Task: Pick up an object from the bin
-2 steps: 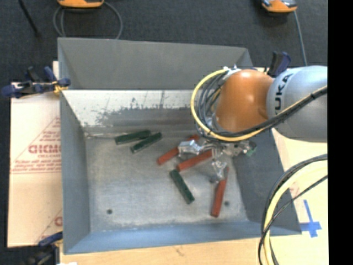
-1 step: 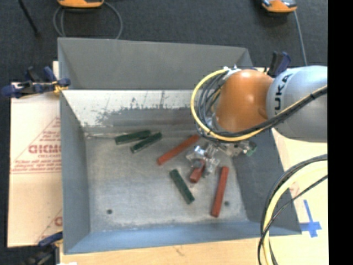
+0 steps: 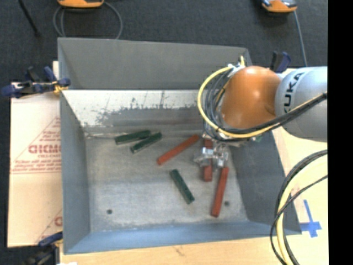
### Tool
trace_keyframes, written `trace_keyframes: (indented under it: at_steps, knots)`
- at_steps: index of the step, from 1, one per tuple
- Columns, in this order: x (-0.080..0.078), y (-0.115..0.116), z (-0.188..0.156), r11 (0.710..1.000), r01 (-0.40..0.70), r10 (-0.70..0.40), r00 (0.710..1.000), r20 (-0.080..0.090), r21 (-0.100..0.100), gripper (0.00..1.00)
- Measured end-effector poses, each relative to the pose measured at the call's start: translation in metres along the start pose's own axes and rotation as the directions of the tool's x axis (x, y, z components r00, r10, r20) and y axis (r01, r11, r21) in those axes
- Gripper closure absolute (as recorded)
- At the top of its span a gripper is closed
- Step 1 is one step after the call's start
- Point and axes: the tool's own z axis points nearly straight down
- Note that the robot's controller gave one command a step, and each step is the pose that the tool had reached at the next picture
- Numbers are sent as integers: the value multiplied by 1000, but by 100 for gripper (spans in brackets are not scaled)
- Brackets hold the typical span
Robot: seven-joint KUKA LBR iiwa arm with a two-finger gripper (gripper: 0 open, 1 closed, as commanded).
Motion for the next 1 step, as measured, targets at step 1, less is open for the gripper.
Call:
trace_keyframes:
  at_steps: [1]
  knots:
    - [7, -8, -142, 998, -58, 58, 998, 2, 8, 100]
